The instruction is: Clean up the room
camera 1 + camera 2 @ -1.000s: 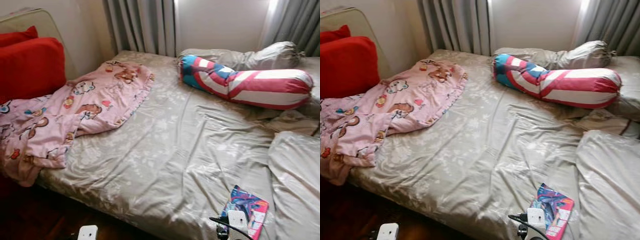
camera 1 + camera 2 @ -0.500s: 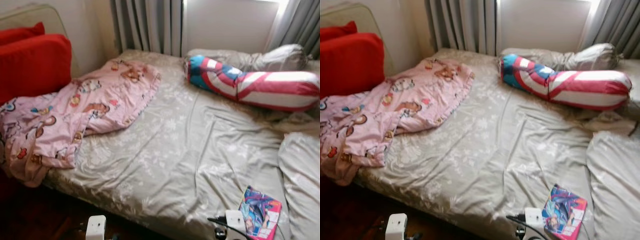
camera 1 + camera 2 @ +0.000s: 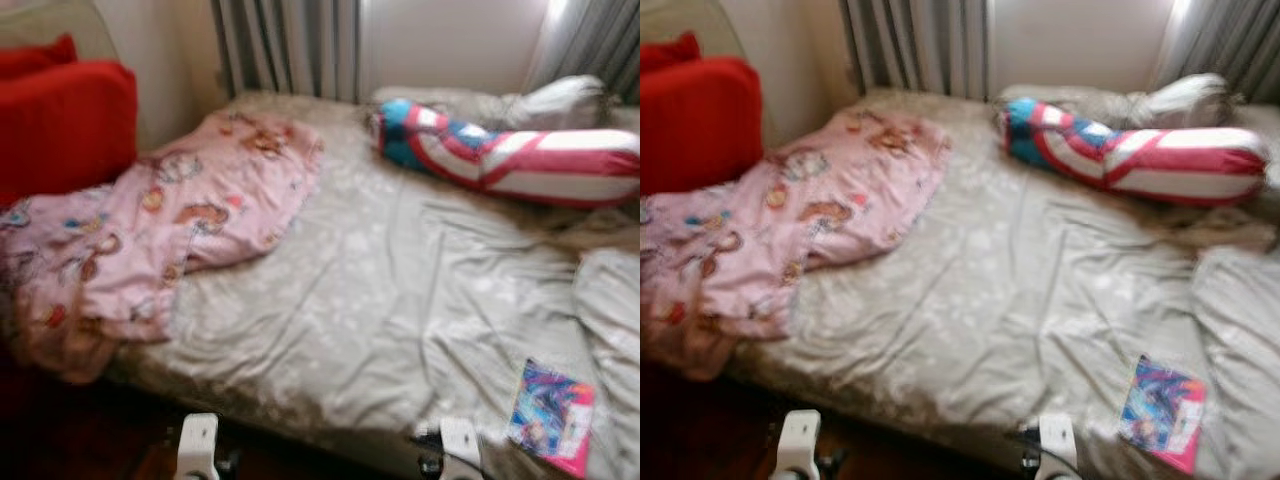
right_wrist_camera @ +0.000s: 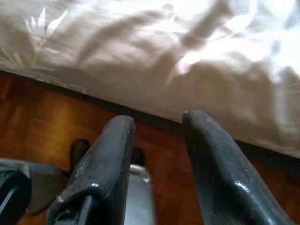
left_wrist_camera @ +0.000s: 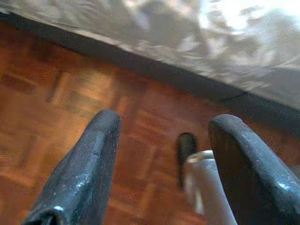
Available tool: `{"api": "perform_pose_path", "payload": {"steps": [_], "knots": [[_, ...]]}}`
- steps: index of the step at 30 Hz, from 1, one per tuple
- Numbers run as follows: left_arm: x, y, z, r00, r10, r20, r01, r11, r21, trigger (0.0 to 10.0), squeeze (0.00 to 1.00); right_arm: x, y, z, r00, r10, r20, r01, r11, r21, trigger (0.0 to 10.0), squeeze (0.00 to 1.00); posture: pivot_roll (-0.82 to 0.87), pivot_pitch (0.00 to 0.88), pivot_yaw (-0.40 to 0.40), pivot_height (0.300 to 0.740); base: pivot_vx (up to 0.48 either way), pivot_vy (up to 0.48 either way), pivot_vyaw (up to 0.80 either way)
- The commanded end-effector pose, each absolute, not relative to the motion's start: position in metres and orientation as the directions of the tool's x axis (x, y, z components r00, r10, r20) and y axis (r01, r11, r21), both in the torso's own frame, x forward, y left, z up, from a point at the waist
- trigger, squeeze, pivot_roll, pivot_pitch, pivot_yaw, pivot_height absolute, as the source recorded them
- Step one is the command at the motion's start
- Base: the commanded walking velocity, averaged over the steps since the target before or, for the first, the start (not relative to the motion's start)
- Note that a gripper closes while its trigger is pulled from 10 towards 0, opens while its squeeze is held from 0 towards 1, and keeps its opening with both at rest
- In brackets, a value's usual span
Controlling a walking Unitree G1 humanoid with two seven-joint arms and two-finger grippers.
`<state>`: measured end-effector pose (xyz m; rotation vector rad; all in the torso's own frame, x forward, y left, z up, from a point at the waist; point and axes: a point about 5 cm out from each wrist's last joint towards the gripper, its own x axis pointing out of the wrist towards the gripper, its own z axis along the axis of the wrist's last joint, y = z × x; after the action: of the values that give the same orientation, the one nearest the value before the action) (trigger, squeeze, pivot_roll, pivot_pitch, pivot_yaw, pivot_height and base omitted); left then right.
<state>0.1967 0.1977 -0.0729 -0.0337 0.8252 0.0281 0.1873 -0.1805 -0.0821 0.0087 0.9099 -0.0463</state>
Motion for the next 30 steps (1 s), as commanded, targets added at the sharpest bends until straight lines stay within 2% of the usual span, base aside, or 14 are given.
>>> {"api": "perform_pose_path", "payload": {"steps": [1, 13, 19, 25, 30], "knots": [[0.192, 0.203, -0.074, 0.671, 0.018, -0.741, -0.049, 0.999, -0.021, 10.0, 0.0, 0.179, -0.179, -0.086, 0.59, -0.038, -0.807, 0.054, 0.999, -0.007, 10.0, 0.0, 0.11, 0.106, 0.026, 0.74, 0.0, 0.48, 0.0], [0.177, 0.195, -0.082, 0.658, 0.008, -0.753, -0.045, 0.999, -0.028, 10.0, 0.0, 0.179, -0.175, -0.087, 0.593, -0.033, -0.805, 0.05, 0.999, -0.004, 10.0, 0.0, 0.11, 0.098, 0.02, 0.74, 0.0, 0.48, 0.0], [0.153, 0.193, -0.091, 0.637, 0.002, -0.771, -0.046, 0.998, -0.035, 10.0, 0.0, 0.18, -0.162, -0.087, 0.601, -0.017, -0.799, 0.031, 1.0, 0.002, 10.0, 0.0, 0.12, 0.08, 0.014, 0.74, 0.0, 0.48, 0.0], [0.142, 0.192, -0.095, 0.628, 0.002, -0.778, -0.048, 0.998, -0.036, 10.0, 0.0, 0.178, -0.16, -0.088, 0.6, -0.013, -0.8, 0.025, 1.0, 0.003, 10.0, 0.0, 0.12, 0.069, 0.012, 0.74, 0.0, 0.48, 0.0], [0.154, 0.193, -0.091, 0.636, 0.004, -0.771, -0.046, 0.998, -0.033, 10.0, 0.0, 0.179, -0.167, -0.087, 0.601, -0.016, -0.799, 0.023, 1.0, -0.002, 10.0, 0.0, 0.12, 0.06, 0.012, 0.74, 0.0, 0.48, 0.0]]}}
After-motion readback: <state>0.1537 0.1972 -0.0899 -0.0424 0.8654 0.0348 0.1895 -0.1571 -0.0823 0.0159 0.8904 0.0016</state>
